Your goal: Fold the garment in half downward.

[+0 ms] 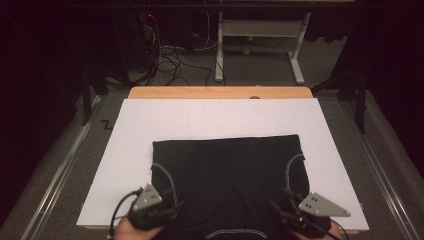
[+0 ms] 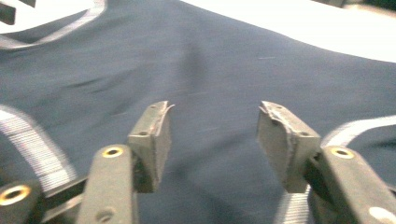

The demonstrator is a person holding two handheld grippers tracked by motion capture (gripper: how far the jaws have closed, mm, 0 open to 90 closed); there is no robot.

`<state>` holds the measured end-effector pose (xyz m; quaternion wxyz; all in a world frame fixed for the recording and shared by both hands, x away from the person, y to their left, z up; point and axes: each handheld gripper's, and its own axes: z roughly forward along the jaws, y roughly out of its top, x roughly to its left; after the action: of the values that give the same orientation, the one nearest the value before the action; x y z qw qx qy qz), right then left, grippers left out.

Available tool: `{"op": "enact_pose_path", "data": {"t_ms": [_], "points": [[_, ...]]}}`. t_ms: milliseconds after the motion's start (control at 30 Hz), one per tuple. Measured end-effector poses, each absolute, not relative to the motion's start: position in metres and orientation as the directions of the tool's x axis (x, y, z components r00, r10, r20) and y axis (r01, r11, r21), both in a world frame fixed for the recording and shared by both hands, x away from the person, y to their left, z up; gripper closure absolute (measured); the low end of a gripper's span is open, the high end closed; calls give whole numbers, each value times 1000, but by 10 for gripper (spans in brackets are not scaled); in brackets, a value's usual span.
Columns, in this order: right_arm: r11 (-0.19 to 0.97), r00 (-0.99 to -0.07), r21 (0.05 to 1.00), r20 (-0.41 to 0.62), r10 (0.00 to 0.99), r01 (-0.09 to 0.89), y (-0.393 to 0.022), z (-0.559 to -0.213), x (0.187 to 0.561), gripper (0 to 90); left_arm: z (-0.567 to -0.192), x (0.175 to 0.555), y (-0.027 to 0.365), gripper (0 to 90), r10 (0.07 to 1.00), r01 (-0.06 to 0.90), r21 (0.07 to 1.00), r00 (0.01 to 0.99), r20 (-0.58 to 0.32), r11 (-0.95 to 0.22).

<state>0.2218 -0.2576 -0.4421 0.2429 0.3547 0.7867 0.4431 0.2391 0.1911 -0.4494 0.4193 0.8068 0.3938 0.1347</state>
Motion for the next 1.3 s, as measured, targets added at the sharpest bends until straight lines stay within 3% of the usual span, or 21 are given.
{"op": "enact_pose_path", "data": {"t_ms": [267,433,600,700,867,933,1300], "points": [[281,-466,842,-41,884,461,-291,-446,304,400,-456,304,230,365,873,607,760,475,-111,-234],[182,-340,815,19,940,551,-313,-450,352,340,-472,350,239,304,904,714,689,367,-219,-123],[153,-299,729,74,951,667,-314,-461,382,270,-478,363,232,363,912,735,671,336,-234,-99],[184,-312,700,58,948,690,-309,-465,386,386,-477,363,226,487,907,732,664,370,-202,-151],[209,-365,692,83,927,691,-307,-463,381,688,-478,364,223,681,867,740,655,420,-270,-154],[210,-375,691,95,922,691,-305,-463,380,737,-477,366,224,724,862,743,651,424,-277,-157],[245,-344,745,-22,939,621,-314,-445,388,766,-448,393,215,751,882,667,729,426,-203,-154]]}}
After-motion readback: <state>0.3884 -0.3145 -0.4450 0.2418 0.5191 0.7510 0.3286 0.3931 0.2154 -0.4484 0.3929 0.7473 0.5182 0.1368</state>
